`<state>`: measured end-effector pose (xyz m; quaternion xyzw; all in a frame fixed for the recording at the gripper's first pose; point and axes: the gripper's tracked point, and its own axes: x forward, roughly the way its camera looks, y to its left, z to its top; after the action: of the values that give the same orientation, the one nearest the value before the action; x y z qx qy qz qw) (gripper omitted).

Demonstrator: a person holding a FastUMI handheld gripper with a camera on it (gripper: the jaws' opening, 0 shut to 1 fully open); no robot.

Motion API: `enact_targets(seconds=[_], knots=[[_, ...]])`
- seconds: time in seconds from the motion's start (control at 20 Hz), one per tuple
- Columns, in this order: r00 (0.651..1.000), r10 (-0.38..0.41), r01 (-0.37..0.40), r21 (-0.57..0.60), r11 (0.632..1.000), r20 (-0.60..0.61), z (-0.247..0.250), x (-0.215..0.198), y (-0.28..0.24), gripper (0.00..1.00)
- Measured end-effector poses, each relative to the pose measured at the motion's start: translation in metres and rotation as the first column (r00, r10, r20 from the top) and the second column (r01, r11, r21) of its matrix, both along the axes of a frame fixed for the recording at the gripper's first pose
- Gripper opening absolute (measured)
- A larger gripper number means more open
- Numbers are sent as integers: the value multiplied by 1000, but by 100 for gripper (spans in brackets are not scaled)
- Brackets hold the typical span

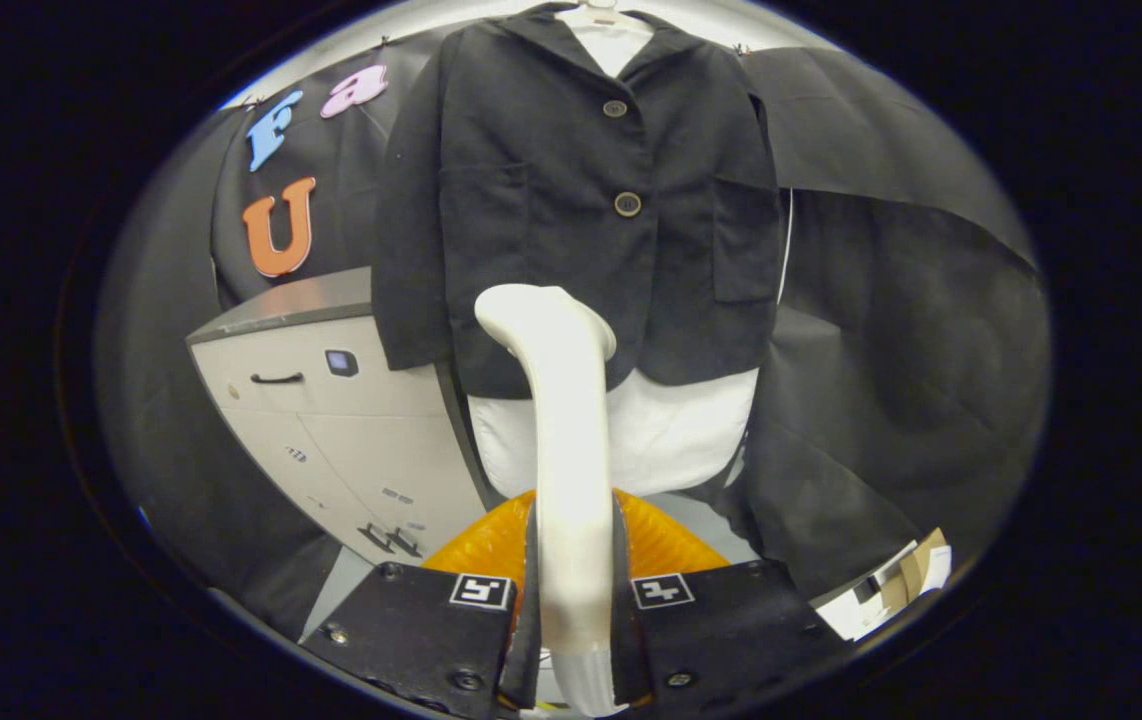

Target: Iron the clothes twice with a garment steamer, once on the left side and once on the right side.

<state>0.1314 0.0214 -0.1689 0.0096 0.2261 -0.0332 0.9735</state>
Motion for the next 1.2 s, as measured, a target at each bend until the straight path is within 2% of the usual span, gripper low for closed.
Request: enact_targets(seconds=[0.25, 0.45, 0.7, 1.2], knots=[[992, 24, -31, 60, 998, 120, 74, -15, -1, 30], [975, 5, -31, 115, 993, 222, 135, -21, -19, 30], [942, -47, -4, 152, 988, 331, 199, -17, -54, 30], [857, -160, 70, 196, 978, 490, 300, 29, -126, 30]])
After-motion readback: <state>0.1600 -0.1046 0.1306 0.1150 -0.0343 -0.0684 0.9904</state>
